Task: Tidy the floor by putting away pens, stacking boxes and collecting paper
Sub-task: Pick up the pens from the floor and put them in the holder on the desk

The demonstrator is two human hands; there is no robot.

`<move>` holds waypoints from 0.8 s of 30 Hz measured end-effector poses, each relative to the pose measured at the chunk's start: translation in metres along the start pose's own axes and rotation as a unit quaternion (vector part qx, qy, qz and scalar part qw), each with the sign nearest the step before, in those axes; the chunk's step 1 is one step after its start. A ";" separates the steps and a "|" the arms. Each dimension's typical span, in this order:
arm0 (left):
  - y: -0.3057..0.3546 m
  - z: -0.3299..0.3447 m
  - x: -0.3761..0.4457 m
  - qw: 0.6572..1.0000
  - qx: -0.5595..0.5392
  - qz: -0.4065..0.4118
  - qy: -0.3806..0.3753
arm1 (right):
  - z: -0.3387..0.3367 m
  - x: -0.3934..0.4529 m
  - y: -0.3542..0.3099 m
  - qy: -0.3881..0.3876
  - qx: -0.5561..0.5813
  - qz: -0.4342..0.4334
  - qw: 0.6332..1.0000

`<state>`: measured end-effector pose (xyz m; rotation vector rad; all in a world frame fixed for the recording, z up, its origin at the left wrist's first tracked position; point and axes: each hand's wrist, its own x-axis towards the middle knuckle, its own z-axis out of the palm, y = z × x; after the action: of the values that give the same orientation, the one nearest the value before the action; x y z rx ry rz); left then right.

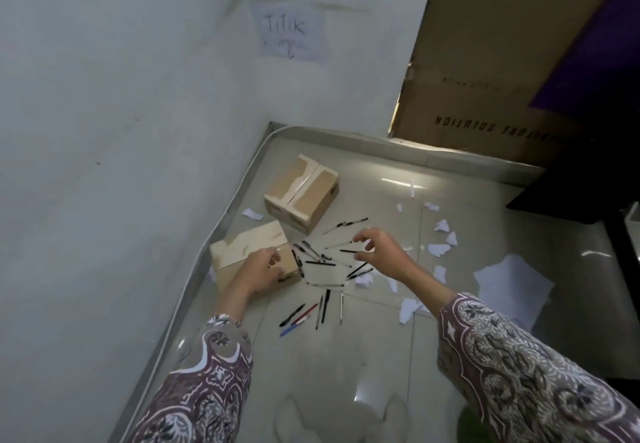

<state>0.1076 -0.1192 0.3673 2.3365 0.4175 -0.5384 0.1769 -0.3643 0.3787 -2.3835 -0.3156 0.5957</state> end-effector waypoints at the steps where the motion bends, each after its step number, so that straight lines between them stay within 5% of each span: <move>1: -0.011 0.001 0.002 1.000 0.002 -0.002 -0.004 | 0.010 0.005 0.000 0.000 0.001 0.001 1.000; 12: -0.126 0.091 0.068 0.995 -0.070 -0.065 -0.004 | 0.150 0.083 0.061 -0.091 -0.009 0.030 0.995; 24: -0.280 0.282 0.202 0.995 -0.055 -0.074 0.031 | 0.341 0.214 0.227 -0.149 -0.051 -0.030 0.987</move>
<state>0.0865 -0.0864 -0.0763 2.2330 0.6387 -0.5004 0.2104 -0.2744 -0.0734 -2.3706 -0.5584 0.9291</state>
